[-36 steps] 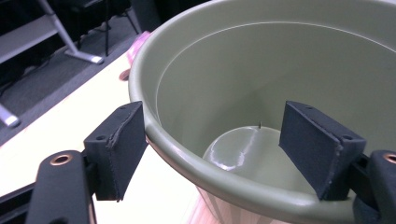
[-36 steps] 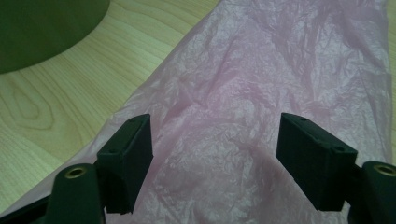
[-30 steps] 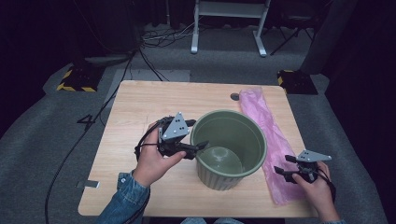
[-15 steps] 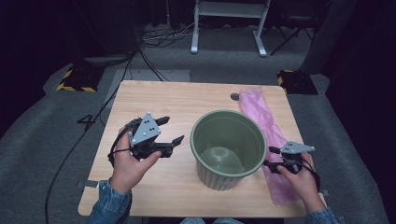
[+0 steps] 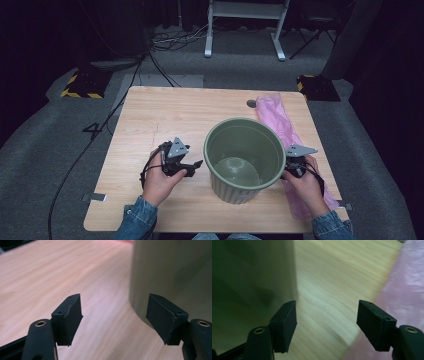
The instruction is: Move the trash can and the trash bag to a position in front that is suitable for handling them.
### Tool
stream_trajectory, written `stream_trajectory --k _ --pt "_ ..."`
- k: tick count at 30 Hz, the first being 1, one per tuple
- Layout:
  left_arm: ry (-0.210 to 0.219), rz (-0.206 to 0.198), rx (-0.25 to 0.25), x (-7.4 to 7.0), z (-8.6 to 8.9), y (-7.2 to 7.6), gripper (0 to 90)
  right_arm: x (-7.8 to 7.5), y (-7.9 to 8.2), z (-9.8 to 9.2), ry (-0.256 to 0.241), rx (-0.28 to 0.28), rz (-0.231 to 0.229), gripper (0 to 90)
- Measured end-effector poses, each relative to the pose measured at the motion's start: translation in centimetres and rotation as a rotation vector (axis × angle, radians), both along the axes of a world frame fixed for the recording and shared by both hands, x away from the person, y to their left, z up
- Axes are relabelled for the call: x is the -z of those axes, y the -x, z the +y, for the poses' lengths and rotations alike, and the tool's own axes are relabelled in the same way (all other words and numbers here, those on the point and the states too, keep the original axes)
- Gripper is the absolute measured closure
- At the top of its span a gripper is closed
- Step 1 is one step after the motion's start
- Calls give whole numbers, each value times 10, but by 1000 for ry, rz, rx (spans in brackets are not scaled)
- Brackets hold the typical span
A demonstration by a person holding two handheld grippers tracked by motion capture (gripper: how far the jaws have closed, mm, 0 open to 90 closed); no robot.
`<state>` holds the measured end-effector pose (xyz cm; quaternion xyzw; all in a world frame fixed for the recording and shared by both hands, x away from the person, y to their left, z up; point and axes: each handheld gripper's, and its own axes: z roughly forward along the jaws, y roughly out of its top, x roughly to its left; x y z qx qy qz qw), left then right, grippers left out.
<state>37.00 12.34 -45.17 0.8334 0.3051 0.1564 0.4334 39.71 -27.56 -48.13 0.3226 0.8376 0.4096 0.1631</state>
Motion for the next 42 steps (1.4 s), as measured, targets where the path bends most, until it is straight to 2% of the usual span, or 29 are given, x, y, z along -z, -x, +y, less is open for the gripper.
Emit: stream_trajectory --k 2,6,8,10,13,17,19,21,24,26,30,33,38,42 --pt "-28 6 31 4 -7 4 273 1 3 3 13 -11 -5 341" --pt "-76 -19 28 3 -9 12 286 2 9 6 32 -13 -27 373" --pt "-85 -22 31 2 -8 17 289 2 14 8 39 -26 -28 379" --pt "-83 -16 35 1 -5 25 319 1 21 10 51 -40 -32 382" --pt "-81 -9 43 0 2 37 319 1 31 13 46 -79 -26 372" --pt "-20 11 41 0 14 43 271 0 43 10 3 -109 1 301" --pt "-26 4 12 1 21 40 274 -3 43 3 11 -79 -11 305" --pt "-17 8 -24 5 29 36 274 -7 36 -11 17 10 -28 303" --pt "-56 -5 -55 11 36 31 275 -10 22 -34 32 139 -29 272" --pt "-72 -12 -66 17 40 27 274 -7 12 -45 61 185 -14 268" --pt "-79 9 -98 31 52 17 276 4 1 -60 116 221 26 258" --pt "-74 25 -111 37 57 14 276 11 0 -65 131 228 45 258" --pt "-75 41 -116 41 60 12 275 15 3 -71 112 238 78 246" --pt "-71 47 -114 42 59 12 275 14 11 -73 95 213 114 279"
